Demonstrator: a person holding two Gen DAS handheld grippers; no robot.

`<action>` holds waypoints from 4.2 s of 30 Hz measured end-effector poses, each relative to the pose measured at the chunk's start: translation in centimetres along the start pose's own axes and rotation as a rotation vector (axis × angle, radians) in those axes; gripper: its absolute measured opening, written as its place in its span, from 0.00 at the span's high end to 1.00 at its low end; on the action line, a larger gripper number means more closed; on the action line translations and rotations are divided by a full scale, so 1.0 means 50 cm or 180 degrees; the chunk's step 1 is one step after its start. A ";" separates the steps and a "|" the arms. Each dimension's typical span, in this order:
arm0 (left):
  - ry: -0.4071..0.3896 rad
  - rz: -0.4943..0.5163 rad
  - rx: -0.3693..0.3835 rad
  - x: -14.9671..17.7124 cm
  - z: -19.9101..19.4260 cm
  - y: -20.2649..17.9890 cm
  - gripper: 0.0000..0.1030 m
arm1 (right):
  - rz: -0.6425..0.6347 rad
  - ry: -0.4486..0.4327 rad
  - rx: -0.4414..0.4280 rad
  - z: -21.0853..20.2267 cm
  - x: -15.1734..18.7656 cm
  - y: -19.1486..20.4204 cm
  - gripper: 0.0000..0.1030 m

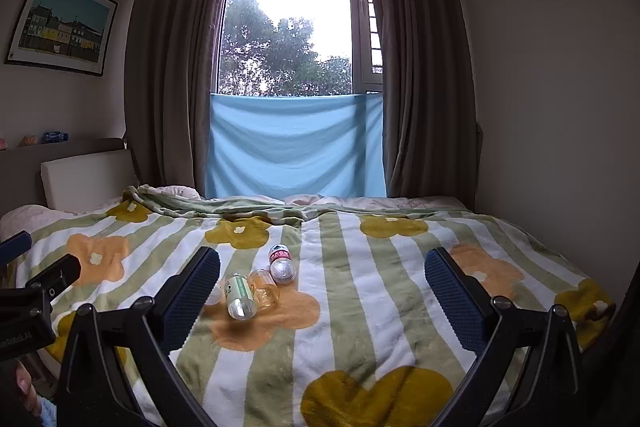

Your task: Flip cup upside down

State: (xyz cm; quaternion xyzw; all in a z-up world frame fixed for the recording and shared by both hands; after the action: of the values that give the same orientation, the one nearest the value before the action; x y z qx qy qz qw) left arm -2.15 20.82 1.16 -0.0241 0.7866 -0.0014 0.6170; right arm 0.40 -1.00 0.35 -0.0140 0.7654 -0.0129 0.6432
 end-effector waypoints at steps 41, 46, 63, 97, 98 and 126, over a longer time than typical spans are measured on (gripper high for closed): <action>0.0028 0.0051 0.0028 0.002 0.012 -0.023 0.00 | -0.0048 0.0075 -0.0088 0.002 0.003 0.021 0.01; 0.0220 0.0081 0.0073 -0.006 0.057 -0.039 0.00 | -0.0084 0.0155 -0.0130 0.026 0.002 0.016 0.01; 0.0999 0.0008 0.0083 0.039 0.304 -0.021 0.00 | -0.0348 0.1098 -0.0987 0.404 -0.007 0.063 0.01; 0.1849 -0.0235 0.0047 0.175 0.541 0.082 0.00 | -0.0080 0.3536 -0.1515 0.988 0.279 0.215 0.47; 0.1845 -0.0238 0.0047 0.174 0.537 0.083 0.00 | -0.0110 0.3517 -0.1490 0.984 0.275 0.216 0.47; 0.1594 -0.0264 0.0224 0.135 0.310 0.087 0.00 | -0.0341 0.3087 -0.1642 0.566 0.231 0.206 0.47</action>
State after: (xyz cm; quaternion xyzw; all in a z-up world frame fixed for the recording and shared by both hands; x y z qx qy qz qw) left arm 11.16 25.31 -9.21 -0.0338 0.9126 -0.0601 0.4029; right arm 26.25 8.78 -16.31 -0.2026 0.9506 0.1374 0.1911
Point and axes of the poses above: each gripper's, at about its wrist camera, not at the fingertips, and z roughly the way its jaws point, y to its left, x to its underside, the point moved 1 cm from there along z, roughly the way its jaws point, and after that the axes turned 2 degrees about -z, right-handed, at the moved point
